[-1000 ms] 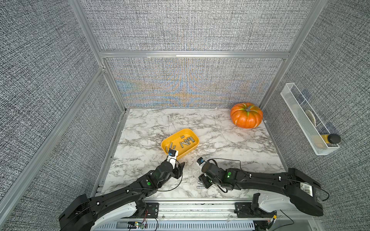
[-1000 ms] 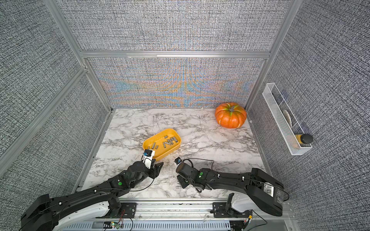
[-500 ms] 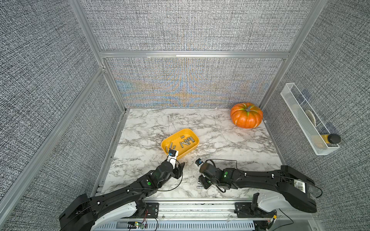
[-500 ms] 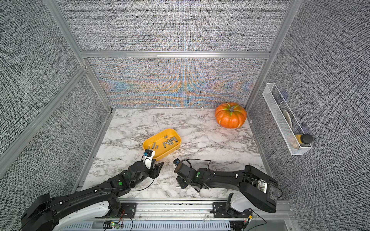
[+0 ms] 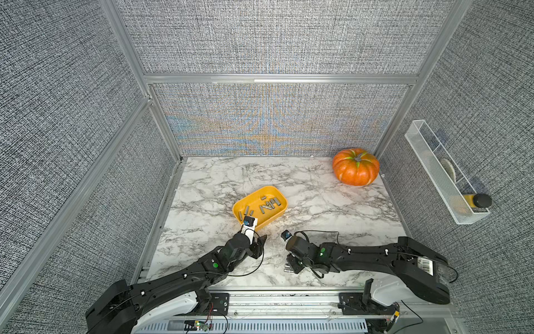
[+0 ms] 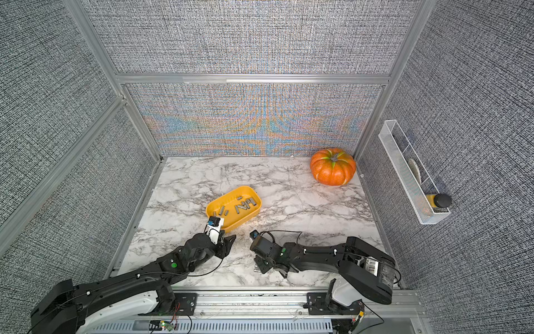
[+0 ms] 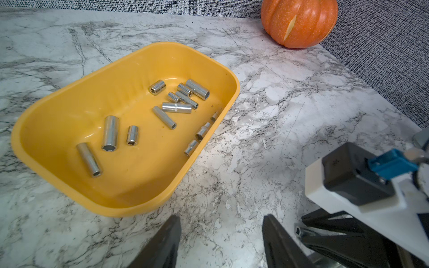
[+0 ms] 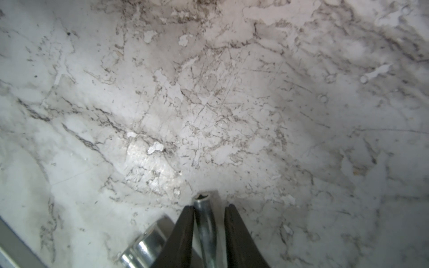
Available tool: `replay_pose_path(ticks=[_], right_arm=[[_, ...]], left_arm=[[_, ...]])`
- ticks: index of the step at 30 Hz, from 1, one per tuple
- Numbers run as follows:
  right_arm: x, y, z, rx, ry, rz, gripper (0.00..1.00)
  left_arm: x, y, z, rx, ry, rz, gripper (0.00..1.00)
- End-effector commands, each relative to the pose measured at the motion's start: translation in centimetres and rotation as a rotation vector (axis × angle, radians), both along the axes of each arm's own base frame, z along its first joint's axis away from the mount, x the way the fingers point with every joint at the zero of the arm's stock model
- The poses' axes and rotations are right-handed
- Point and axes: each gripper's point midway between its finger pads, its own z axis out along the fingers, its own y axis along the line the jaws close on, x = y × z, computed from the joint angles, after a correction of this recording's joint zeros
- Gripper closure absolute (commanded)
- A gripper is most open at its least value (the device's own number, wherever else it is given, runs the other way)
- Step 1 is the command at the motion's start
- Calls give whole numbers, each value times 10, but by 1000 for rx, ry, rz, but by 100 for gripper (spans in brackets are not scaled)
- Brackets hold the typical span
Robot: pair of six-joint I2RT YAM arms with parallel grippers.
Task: Put the socket on the desktop into the storage box
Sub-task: Pick up the socket head from the center of the board, then place the socket head in the storage box, then pick up the socket head from the center of the board.
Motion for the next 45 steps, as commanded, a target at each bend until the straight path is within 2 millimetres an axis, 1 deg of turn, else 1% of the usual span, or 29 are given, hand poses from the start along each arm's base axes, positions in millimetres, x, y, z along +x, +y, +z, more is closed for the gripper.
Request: replay_pose_path(ticks=[1, 3, 5, 9, 12, 13, 14, 15, 18, 19, 21, 23, 25, 26, 30, 32, 35, 36, 38, 41, 43, 45], right_arm=[[4, -8, -1, -36, -10, -42, 75], [9, -15, -1, -68, -29, -74, 79], [15, -20, 5, -92, -51, -107, 85], [31, -25, 26, -113, -118, -172, 93], [59, -34, 52, -132, -221, -273, 97], [72, -32, 67, -113, -259, -314, 98], [83, -31, 77, -89, -283, -340, 99], [94, -23, 90, -34, -305, -354, 100], [122, 20, 126, 201, -329, -307, 100], [133, 33, 134, 264, -329, -289, 100], [157, 53, 144, 315, -340, -288, 100], [181, 72, 143, 317, -331, -284, 100], [201, 92, 134, 305, -314, -269, 100], [209, 98, 128, 294, -307, -267, 100], [239, 113, 97, 259, -249, -272, 99], [247, 117, 90, 271, -227, -271, 97], [251, 119, 86, 277, -218, -271, 91], [252, 117, 86, 274, -221, -272, 86], [250, 115, 89, 271, -226, -272, 71], [244, 107, 97, 271, -237, -270, 60], [236, 97, 104, 266, -247, -275, 57], [221, 82, 113, 255, -258, -279, 56]], left_arm=[[2, -3, 6, -19, -17, -4, 39], [2, -2, 6, -19, -19, 2, 39], [4, 0, 6, -12, -20, 13, 39], [7, 6, 5, 2, -20, 55, 39], [10, 12, 5, 17, -20, 94, 39], [10, 14, 5, 19, -19, 100, 39], [11, 15, 5, 21, -21, 107, 39], [11, 15, 6, 18, -22, 107, 39], [10, 15, 8, 8, -26, 105, 39], [10, 15, 9, 4, -28, 106, 39], [10, 16, 9, 2, -32, 105, 38], [9, 16, 10, -1, -35, 104, 38], [9, 16, 10, -3, -37, 103, 38], [9, 16, 11, -6, -38, 102, 38], [9, 16, 11, -6, -37, 99, 38], [9, 16, 11, -6, -38, 100, 37], [9, 16, 11, -3, -38, 97, 38], [9, 15, 11, -5, -38, 95, 38], [9, 15, 11, -6, -40, 93, 37], [9, 15, 12, -8, -41, 93, 37], [9, 15, 12, -9, -43, 92, 37], [9, 16, 13, -11, -45, 95, 37]])
